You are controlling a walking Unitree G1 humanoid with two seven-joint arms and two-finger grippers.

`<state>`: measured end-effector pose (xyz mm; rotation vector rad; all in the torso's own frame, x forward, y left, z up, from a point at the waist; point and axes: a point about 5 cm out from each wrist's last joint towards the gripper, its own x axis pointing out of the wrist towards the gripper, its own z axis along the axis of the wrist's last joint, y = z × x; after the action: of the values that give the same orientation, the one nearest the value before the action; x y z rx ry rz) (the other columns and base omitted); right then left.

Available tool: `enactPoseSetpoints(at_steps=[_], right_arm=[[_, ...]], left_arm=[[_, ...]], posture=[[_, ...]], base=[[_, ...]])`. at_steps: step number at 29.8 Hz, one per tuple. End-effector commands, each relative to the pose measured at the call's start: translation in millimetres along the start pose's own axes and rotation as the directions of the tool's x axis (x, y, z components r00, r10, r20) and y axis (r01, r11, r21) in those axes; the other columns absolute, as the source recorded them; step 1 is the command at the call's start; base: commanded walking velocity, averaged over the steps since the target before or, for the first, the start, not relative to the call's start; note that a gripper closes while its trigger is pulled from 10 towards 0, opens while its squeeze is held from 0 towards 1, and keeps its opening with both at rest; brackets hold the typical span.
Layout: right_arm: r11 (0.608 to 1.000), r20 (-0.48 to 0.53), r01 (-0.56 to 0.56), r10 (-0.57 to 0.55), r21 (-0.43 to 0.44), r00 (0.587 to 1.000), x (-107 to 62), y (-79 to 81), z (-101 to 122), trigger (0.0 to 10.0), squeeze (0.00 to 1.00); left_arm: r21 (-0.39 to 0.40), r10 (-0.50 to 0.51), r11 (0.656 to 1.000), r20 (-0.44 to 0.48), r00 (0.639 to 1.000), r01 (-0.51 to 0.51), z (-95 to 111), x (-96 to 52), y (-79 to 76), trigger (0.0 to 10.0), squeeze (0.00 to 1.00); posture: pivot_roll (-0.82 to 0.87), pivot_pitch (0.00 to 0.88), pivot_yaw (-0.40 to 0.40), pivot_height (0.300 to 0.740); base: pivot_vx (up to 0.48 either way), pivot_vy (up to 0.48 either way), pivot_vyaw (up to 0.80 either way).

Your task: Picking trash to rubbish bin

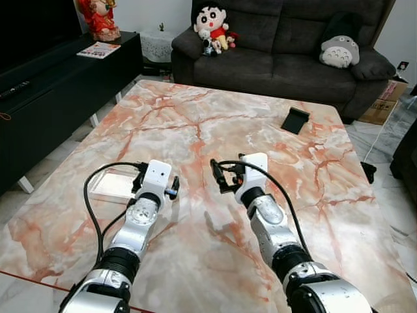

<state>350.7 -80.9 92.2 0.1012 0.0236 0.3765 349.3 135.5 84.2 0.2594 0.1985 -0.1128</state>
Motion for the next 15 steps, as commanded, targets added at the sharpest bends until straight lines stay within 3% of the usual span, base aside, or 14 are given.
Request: enactPoseSetpoints(at_steps=[1,11,12,13,14,15], right_arm=[[1.000,-0.016,-0.001,0.001,-0.005,1.000,-0.1,-1.5,-1.1,10.0,0.00],[1.000,-0.017,-0.005,0.005,-0.007,1.000,-0.1,-1.2,-1.3,10.0,0.00],[1.000,-0.018,-0.006,0.006,-0.007,1.000,-0.2,-1.0,-1.4,10.0,0.00],[1.000,-0.018,-0.006,0.006,-0.007,1.000,-0.1,-1.0,-1.4,10.0,0.00],[1.000,-0.018,-0.006,0.006,-0.006,1.000,-0.2,-1.1,-1.5,10.0,0.00],[1.000,-0.018,-0.006,0.006,-0.006,1.000,-0.2,-1.1,-1.5,10.0,0.00]], left_arm=[[-0.072,-0.015,0.997,-0.048,0.999,0.012,-1.6,2.7,-4.1,10.0,0.00],[-0.136,-0.032,0.990,-0.089,0.996,0.020,-4.8,2.9,-8.6,10.0,0.00],[-0.145,-0.037,0.989,-0.102,0.994,0.021,-5.5,3.3,-8.9,5.1,0.00],[-0.147,-0.036,0.989,-0.106,0.994,0.021,-5.7,3.4,-8.8,5.1,0.00],[-0.148,-0.036,0.989,-0.110,0.993,0.019,-6.0,3.5,-8.8,0.1,0.00],[-0.149,-0.036,0.989,-0.112,0.993,0.019,-6.2,3.5,-8.9,0.1,0.00]], posture=[[0.08,0.000,-0.080,0.740],[0.08,0.000,-0.081,0.740],[0.08,0.000,-0.081,0.740],[0.08,0.000,-0.081,0.740],[0.08,0.000,-0.080,0.740],[0.08,0.000,-0.080,0.740]], base=[[0.000,0.000,0.00],[0.000,0.000,0.00],[0.000,0.000,0.00],[0.000,0.000,0.00],[0.000,0.000,0.00],[0.000,0.000,0.00]])
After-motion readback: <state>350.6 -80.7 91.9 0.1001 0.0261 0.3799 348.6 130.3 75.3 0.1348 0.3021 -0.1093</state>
